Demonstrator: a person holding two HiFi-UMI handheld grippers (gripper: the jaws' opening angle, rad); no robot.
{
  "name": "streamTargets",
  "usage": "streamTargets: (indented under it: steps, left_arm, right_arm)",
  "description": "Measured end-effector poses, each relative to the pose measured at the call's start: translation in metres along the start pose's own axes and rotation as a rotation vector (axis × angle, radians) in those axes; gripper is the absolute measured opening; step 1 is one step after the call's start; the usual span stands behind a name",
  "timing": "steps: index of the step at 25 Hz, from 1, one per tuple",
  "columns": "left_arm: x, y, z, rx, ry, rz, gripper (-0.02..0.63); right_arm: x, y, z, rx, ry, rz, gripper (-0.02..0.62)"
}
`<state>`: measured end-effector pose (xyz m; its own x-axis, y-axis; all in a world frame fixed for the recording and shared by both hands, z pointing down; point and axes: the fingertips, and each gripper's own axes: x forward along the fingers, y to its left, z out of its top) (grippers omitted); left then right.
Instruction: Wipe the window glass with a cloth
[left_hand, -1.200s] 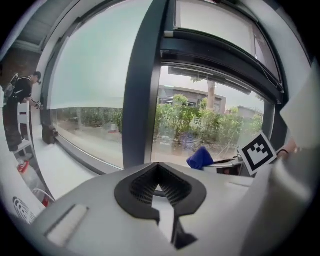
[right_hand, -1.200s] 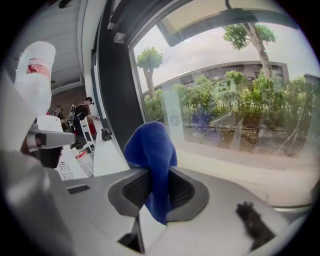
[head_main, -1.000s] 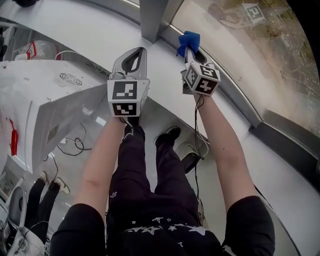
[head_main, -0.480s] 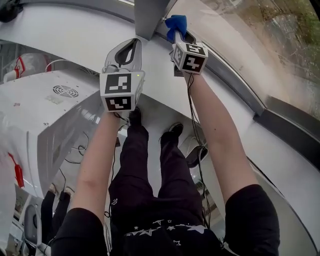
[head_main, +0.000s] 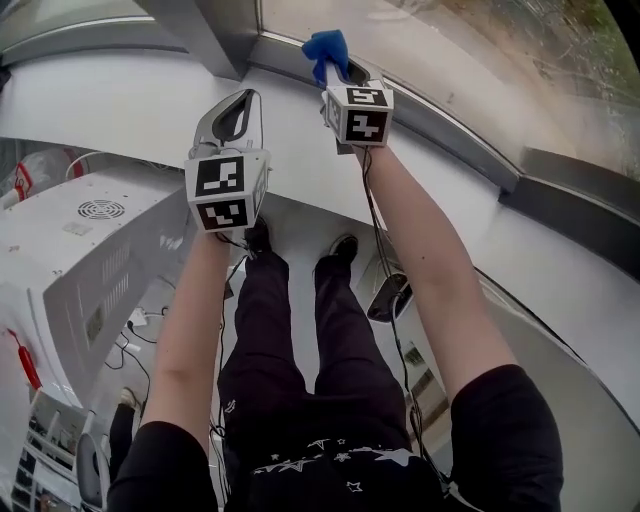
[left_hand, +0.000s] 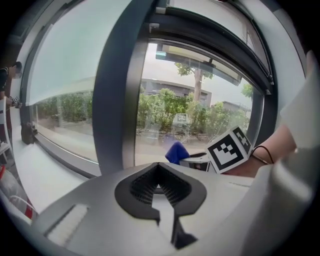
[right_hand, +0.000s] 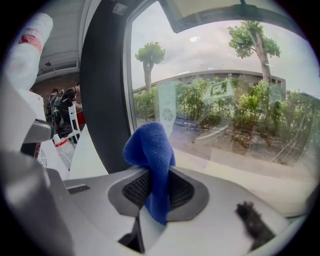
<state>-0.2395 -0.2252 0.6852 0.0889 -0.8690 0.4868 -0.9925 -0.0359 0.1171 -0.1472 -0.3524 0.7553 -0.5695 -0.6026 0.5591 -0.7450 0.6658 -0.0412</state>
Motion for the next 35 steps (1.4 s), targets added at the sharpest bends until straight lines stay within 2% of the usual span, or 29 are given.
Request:
streamTargets:
  steps: [7,11,24,28,35]
  left_arm:
    - [0.033,-0.105,-0.001,0.063,0.026,-0.123,0.009]
    - [0.047,-0.162,0.004,0.096,0.032,-0.180,0.009]
    - [0.084,-0.334,0.002,0.186,0.058,-0.334,0.009]
    - [0.093,-0.378,0.001,0.218,0.067,-0.379,0.009]
    - [0.104,-0.433,0.007,0.238,0.061,-0.418,0.009]
  right_arm:
    - [-0.056,-0.085,-0.041,0.035,0.021,-0.086,0.074]
    - [-0.096,-0.142,-0.064,0.104,0.024,-0.151,0.075]
    - [-0.230,-0.319,-0.143,0.224,0.060,-0.384,0.074]
    - [-0.270,-0.366,-0.164,0.276,0.066,-0.470,0.075]
    - [-0.328,-0.432,-0.201,0.433,0.063,-0.635,0.075]
